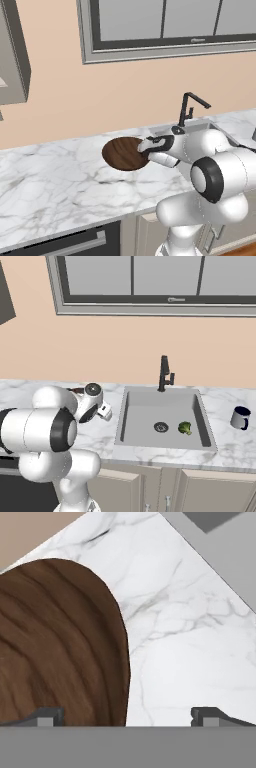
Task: Clear the mugs and bowl far away from the sink.
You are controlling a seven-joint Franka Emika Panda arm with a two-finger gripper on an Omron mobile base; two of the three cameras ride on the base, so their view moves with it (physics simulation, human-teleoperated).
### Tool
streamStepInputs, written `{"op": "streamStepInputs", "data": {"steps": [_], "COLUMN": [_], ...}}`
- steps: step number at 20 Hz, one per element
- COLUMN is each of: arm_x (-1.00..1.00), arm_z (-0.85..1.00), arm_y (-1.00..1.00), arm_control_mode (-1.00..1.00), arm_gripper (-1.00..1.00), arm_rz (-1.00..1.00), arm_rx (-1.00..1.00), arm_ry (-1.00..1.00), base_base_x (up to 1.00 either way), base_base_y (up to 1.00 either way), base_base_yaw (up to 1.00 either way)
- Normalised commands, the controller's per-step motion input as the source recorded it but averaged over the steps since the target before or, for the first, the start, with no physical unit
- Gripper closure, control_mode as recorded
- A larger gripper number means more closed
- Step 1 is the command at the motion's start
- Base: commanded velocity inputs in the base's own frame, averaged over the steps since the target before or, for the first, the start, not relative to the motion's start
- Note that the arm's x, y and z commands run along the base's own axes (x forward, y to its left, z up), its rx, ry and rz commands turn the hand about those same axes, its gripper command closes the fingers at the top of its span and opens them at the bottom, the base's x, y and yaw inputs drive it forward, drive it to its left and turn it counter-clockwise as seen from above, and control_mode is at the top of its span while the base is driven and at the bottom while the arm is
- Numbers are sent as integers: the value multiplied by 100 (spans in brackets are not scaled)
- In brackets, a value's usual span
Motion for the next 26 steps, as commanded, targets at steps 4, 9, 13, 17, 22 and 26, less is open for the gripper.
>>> {"op": "streamStepInputs", "data": {"steps": [4, 9, 13, 17, 22, 26], "arm_x": [12, 12, 8, 0, -9, -53], "arm_z": [-16, -24, -23, -5, 40, 100], "arm_y": [19, 22, 12, 3, 0, 0], "arm_control_mode": [-100, -100, -100, -100, -100, -100], "arm_gripper": [-100, 100, 100, 100, 100, 100], "arm_rz": [0, 0, 0, 0, -17, -37], "arm_rx": [6, 8, 10, 2, 0, 1], "arm_ry": [0, 1, 1, 0, 0, 1], "base_base_x": [0, 0, 0, 0, 0, 0], "base_base_y": [0, 0, 0, 0, 0, 0], "base_base_yaw": [0, 0, 0, 0, 0, 0]}}
